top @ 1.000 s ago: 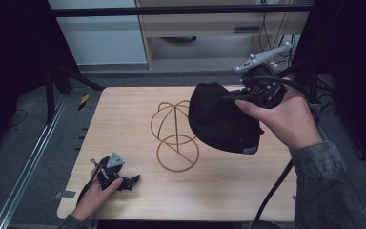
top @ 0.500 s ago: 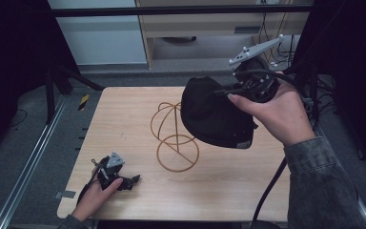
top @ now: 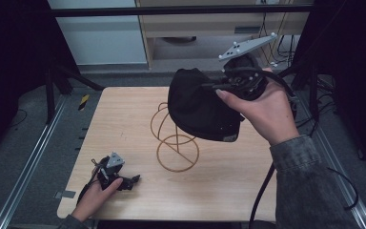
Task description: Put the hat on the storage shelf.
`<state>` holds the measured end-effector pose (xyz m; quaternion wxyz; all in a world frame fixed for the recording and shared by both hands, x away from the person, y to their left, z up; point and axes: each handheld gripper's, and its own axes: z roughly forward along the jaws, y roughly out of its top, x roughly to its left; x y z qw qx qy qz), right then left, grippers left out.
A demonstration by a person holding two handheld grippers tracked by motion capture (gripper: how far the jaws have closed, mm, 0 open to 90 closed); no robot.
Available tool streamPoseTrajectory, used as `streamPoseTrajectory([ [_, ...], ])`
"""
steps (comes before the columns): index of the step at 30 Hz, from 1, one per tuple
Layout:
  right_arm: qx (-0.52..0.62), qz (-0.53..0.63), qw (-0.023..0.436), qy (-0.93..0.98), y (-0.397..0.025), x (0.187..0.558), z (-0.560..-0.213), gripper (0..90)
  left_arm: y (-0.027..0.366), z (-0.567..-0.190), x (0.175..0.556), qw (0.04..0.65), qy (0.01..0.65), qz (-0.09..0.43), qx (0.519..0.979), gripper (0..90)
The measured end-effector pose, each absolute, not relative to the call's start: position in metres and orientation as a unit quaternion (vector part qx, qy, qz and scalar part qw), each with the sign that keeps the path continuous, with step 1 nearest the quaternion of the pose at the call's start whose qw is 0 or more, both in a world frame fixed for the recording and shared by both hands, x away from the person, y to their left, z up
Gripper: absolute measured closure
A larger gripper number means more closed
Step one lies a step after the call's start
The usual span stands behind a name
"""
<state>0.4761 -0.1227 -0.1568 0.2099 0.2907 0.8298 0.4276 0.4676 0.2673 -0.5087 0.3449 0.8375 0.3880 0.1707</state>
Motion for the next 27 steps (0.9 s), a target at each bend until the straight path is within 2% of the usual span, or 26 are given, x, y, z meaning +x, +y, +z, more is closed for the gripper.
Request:
streamPoseTrajectory([
  [27, 0.273, 0.446, 0.183, 0.832, -0.084, 0.498, -0.177, 75.4, 0.267, -0.509, 0.468, 0.345, 0.388, 0.17, 0.838, 0.0],
])
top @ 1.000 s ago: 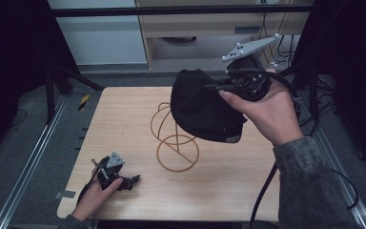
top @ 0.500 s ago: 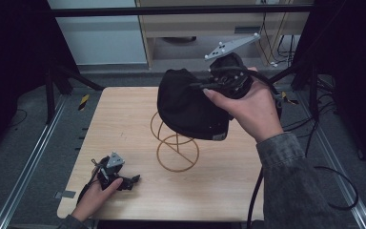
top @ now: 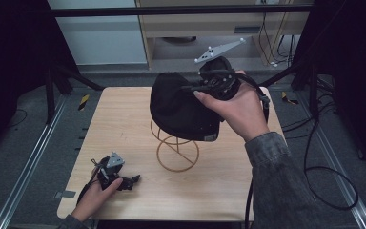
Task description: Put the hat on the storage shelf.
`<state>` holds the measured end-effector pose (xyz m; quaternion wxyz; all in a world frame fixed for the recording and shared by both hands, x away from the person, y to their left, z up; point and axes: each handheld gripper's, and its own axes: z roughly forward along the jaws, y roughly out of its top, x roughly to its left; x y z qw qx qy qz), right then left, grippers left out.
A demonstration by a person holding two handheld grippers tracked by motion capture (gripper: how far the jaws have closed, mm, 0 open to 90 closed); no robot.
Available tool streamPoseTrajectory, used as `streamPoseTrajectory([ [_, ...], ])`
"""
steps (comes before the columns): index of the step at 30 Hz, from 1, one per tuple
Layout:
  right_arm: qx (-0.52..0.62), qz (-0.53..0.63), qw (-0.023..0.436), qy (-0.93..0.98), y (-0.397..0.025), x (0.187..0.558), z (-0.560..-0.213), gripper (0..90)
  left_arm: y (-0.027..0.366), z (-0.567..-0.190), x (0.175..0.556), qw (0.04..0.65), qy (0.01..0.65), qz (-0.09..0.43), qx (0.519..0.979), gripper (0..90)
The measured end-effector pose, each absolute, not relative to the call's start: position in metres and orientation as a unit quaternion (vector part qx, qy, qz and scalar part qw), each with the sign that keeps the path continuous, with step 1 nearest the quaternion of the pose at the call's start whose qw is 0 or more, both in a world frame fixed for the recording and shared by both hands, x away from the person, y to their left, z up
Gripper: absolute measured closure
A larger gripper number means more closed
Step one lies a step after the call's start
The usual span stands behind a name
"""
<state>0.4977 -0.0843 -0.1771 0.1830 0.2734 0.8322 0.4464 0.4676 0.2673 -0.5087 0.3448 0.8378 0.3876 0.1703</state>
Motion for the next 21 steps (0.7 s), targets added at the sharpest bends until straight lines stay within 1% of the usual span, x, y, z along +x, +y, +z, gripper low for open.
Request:
streamPoseTrajectory([
  [11, 0.271, 0.45, 0.175, 0.833, -0.079, 0.499, -0.18, 74.9, 0.267, -0.509, 0.468, 0.345, 0.388, 0.17, 0.838, 0.0],
  [21, 0.269, 0.445, 0.166, 0.838, -0.07, 0.503, -0.191, 74.2, 0.267, -0.509, 0.468, 0.345, 0.387, 0.171, 0.838, 0.0],
])
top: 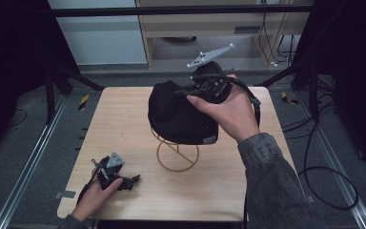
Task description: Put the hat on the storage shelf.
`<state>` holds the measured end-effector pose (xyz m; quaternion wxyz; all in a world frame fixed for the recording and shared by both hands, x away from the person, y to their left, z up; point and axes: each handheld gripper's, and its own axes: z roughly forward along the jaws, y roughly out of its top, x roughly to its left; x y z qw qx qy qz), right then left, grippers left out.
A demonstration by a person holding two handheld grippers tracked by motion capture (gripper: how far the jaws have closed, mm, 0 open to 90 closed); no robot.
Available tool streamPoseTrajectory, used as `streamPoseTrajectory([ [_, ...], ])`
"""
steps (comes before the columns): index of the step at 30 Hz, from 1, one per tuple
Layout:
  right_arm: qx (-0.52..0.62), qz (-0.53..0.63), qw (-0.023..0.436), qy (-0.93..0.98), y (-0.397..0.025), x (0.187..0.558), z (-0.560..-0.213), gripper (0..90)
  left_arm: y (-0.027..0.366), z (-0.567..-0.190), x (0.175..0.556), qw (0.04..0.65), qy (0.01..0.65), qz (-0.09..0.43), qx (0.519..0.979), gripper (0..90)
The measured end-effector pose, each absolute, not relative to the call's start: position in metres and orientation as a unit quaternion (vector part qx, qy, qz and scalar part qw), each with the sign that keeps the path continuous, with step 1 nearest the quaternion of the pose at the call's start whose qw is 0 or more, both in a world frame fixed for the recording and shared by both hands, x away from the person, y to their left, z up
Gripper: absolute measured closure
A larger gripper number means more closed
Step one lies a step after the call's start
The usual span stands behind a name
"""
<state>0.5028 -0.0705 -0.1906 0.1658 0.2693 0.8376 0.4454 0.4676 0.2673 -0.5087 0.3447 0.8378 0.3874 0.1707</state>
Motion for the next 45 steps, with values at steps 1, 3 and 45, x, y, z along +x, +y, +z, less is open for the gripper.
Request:
streamPoseTrajectory([
  [1, 0.269, 0.444, 0.166, 0.838, -0.07, 0.503, -0.192, 74.3, 0.267, -0.509, 0.468, 0.345, 0.388, 0.171, 0.838, 0.0],
  [3, 0.27, 0.443, 0.166, 0.839, -0.068, 0.505, -0.194, 74.2, 0.267, -0.509, 0.468, 0.345, 0.388, 0.171, 0.838, 0.0],
  [45, 0.277, 0.412, 0.14, 0.857, -0.037, 0.531, -0.241, 73.1, 0.267, -0.509, 0.468, 0.344, 0.387, 0.171, 0.838, 0.0],
])
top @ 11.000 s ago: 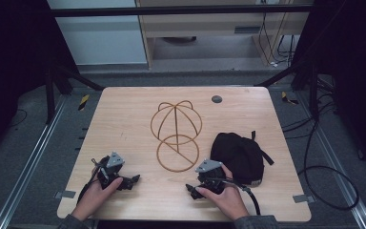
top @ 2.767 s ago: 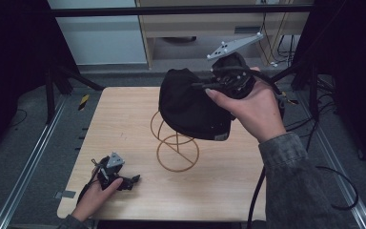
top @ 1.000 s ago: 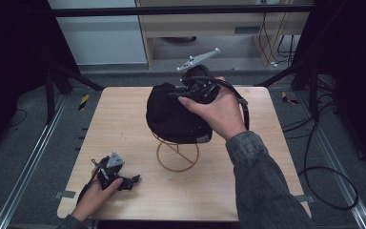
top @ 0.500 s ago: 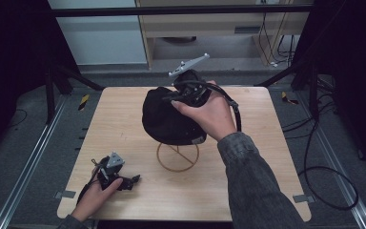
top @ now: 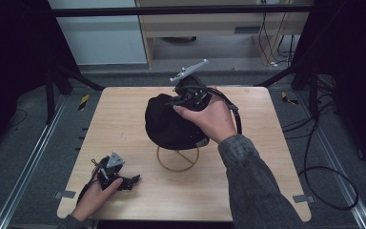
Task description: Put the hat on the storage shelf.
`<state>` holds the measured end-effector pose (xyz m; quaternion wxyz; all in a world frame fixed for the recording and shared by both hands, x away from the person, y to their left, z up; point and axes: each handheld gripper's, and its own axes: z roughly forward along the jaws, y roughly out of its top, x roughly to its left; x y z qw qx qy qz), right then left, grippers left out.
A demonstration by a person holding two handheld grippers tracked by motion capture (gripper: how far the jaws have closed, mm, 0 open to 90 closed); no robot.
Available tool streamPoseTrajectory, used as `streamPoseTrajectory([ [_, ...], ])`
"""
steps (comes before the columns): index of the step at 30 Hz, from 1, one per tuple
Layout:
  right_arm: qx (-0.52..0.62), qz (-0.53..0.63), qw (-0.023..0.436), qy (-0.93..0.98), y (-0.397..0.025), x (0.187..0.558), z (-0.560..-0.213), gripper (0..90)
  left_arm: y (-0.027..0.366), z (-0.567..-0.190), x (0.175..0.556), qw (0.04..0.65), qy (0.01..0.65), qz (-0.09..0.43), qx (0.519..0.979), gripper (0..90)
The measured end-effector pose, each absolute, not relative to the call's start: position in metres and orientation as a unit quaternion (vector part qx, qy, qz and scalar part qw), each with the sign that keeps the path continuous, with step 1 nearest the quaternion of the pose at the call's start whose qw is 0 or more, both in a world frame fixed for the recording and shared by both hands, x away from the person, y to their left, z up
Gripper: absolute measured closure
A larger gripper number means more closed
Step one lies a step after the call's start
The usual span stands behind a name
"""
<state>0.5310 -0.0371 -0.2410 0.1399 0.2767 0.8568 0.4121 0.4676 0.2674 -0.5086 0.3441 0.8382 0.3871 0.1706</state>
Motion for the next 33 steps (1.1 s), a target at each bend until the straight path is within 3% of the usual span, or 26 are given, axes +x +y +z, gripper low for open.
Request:
streamPoseTrajectory([
  [18, 0.289, 0.393, 0.14, 0.862, -0.044, 0.53, -0.252, 64.6, 0.267, -0.509, 0.468, 0.344, 0.387, 0.171, 0.838, 0.0],
  [33, 0.297, 0.393, 0.152, 0.857, -0.045, 0.522, -0.254, 38.7, 0.267, -0.509, 0.467, 0.344, 0.387, 0.17, 0.838, 0.0],
])
